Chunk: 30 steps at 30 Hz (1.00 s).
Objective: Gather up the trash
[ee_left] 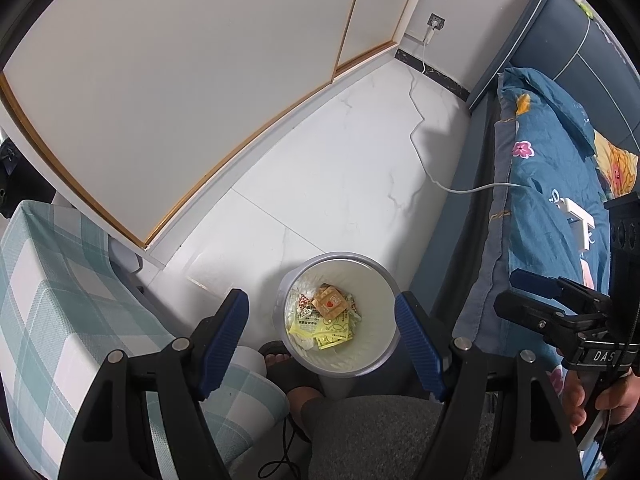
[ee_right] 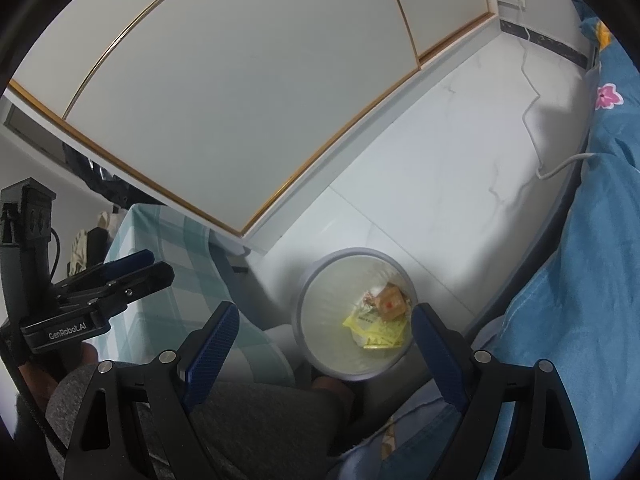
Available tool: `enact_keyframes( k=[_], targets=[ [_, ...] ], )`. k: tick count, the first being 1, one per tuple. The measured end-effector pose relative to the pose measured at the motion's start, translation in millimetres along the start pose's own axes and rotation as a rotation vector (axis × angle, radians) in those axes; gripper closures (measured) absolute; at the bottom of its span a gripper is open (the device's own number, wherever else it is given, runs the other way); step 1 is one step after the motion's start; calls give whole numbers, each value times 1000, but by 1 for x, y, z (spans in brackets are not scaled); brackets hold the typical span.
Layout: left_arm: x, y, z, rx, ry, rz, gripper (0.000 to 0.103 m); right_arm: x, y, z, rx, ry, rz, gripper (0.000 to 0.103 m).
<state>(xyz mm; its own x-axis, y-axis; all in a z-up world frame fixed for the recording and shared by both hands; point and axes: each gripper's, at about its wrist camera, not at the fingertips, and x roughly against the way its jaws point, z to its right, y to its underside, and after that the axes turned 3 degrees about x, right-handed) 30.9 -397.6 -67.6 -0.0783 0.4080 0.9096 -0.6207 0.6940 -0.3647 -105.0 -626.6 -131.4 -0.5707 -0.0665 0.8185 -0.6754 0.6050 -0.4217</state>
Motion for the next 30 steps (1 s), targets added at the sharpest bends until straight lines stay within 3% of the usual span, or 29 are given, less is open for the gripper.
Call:
enact_keyframes(
  k=[30],
  targets=[
    [1, 1, 2, 12, 15, -4, 31, -1, 0, 2, -2, 0, -1, 15]
  ],
)
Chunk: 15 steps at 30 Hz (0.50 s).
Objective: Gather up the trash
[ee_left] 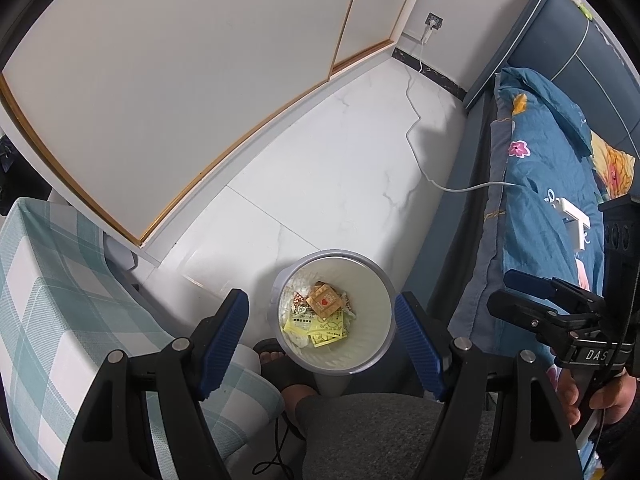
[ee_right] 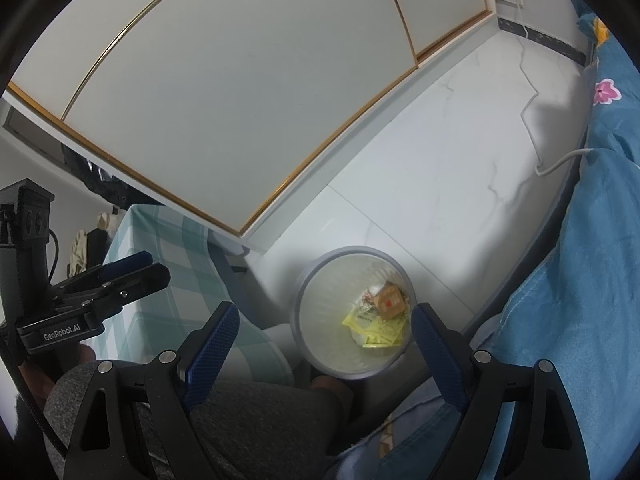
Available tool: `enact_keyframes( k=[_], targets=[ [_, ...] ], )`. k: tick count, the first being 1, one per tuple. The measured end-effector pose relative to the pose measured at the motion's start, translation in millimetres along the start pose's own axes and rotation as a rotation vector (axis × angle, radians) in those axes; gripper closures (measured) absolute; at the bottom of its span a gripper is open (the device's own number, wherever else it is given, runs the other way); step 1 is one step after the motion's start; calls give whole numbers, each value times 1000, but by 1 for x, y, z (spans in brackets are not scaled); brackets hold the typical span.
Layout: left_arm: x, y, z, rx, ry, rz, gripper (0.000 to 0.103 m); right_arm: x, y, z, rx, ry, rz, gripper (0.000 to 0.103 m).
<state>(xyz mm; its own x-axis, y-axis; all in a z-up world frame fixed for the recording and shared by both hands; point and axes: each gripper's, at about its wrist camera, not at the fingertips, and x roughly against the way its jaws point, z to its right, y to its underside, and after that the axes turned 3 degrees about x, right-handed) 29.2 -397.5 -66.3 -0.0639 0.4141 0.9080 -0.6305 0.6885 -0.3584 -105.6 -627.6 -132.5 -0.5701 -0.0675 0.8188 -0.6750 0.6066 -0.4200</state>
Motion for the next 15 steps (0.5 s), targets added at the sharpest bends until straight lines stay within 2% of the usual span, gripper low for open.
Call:
enact_keyframes(
  k=[15],
  targets=[
    [9, 3, 2, -20, 24, 34, 31, 1, 1, 0, 1, 0, 3, 15]
  ],
)
